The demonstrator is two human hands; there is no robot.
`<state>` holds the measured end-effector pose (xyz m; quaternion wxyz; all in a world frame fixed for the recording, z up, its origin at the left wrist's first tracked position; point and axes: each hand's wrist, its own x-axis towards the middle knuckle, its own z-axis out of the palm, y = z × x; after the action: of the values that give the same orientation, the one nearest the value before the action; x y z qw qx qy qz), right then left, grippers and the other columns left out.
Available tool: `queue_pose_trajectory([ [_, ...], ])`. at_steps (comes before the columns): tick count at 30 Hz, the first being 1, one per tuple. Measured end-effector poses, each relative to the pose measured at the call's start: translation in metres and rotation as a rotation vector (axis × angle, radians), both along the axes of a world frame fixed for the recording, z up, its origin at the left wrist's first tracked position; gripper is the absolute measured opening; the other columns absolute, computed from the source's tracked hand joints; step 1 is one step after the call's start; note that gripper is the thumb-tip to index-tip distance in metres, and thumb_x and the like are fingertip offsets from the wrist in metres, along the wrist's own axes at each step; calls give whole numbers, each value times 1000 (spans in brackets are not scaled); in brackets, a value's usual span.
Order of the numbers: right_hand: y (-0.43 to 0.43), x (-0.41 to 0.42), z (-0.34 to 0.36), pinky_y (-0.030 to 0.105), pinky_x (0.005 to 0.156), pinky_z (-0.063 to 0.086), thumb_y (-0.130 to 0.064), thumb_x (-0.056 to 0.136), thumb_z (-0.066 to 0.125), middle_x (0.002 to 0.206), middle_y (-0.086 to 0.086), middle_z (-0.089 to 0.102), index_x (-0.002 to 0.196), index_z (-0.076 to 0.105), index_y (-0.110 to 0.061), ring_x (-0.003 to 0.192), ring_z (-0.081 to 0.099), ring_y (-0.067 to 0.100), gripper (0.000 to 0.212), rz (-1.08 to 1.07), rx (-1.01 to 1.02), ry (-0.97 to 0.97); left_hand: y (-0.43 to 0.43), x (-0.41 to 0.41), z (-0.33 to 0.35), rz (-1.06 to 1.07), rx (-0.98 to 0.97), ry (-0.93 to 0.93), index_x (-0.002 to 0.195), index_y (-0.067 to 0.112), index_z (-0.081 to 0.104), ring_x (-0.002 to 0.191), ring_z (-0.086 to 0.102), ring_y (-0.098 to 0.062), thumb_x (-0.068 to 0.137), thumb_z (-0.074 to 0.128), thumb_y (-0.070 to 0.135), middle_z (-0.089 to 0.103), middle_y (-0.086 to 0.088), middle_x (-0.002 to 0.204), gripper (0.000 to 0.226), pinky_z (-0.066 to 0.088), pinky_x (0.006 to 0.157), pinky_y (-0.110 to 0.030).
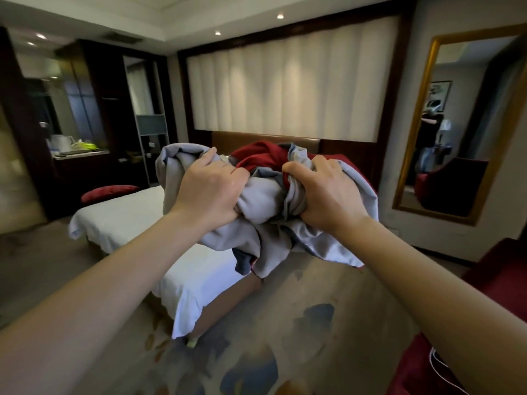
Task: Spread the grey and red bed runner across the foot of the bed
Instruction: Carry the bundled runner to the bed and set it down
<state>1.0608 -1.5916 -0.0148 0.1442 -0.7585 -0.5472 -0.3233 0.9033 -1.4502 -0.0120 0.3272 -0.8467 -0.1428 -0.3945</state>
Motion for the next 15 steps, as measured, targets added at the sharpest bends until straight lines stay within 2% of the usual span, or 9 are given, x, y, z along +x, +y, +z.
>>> queue_pose_trajectory([
  [10,60,-31,11,42,68,48,-22,71,70,99,13,45,132,44,-29,94,45,33,67,73,26,-10,52,-40,10,80,24,-5,73,12,64,68,57,-32,61,63,12,65,-8,65,12,41,97,-41],
  [15,97,-48,9,41,67,48,-24,71,70,98,14,46,132,45,-28,93,46,34,66,109,39,-10,85,-60,9,100,13,4,75,11,64,70,59,-32,64,60,13,67,-9,69,12,36,106,-43],
])
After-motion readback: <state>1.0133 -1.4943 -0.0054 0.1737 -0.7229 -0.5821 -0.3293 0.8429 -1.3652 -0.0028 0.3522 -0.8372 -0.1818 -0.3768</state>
